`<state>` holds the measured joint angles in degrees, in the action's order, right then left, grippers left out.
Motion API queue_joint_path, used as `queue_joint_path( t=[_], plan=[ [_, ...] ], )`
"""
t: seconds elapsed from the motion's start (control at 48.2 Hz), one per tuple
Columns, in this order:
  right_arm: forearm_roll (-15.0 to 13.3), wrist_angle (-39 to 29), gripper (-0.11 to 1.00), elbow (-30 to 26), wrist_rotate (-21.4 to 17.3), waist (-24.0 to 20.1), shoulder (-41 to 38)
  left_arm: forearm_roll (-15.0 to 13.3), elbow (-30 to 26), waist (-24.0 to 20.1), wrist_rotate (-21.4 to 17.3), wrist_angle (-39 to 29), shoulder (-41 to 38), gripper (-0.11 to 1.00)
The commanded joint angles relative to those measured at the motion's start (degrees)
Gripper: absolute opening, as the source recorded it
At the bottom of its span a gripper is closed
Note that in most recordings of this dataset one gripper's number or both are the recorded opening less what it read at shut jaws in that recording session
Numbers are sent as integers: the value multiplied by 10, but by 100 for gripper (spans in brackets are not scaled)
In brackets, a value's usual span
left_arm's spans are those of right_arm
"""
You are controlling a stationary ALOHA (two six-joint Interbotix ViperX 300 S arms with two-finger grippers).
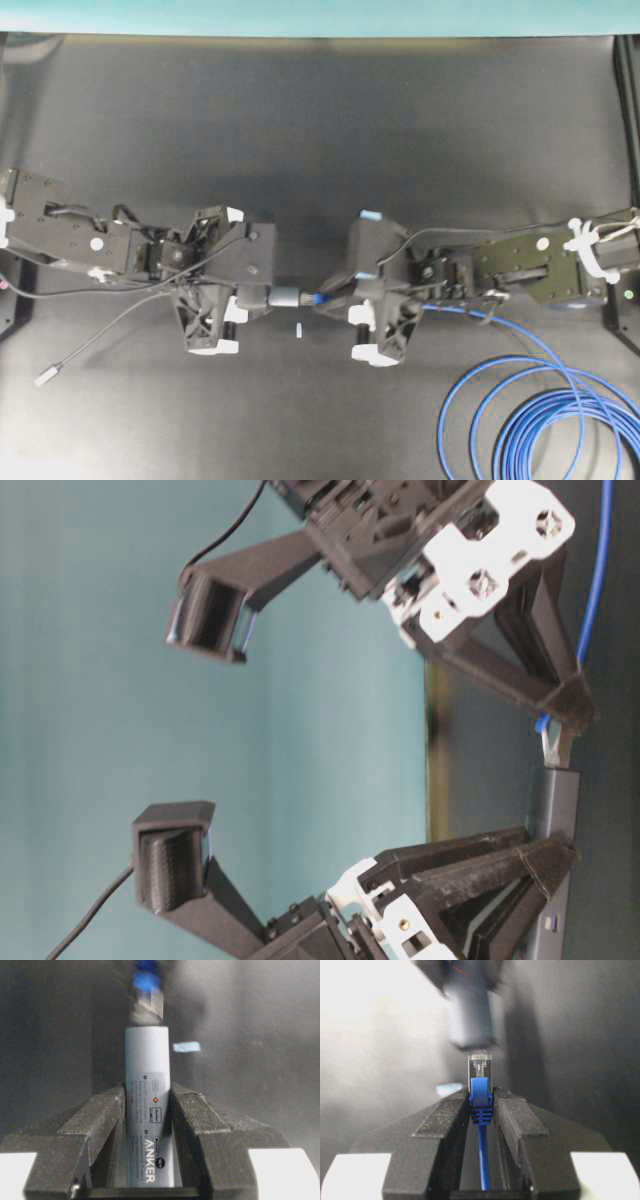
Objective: Insert the LAN cable into the hub.
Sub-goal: 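Lift both and push the blue plug into the hub's port end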
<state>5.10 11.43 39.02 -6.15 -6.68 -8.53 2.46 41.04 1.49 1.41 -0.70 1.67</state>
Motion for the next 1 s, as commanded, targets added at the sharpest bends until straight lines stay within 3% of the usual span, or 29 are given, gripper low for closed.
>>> queue_joint_path(
  t=[0.0, 0.457, 0.975],
  plan=[
    [-7, -10, 14, -21, 4, -3, 1, 2, -12, -3, -1, 3, 3, 28],
    [-11, -32, 14, -31, 4, 6, -1, 2, -15, 0, -10, -2, 3, 28],
    [-15, -61, 14, -47, 4, 16, -8, 2, -54, 4, -37, -56, -18, 28]
  ],
)
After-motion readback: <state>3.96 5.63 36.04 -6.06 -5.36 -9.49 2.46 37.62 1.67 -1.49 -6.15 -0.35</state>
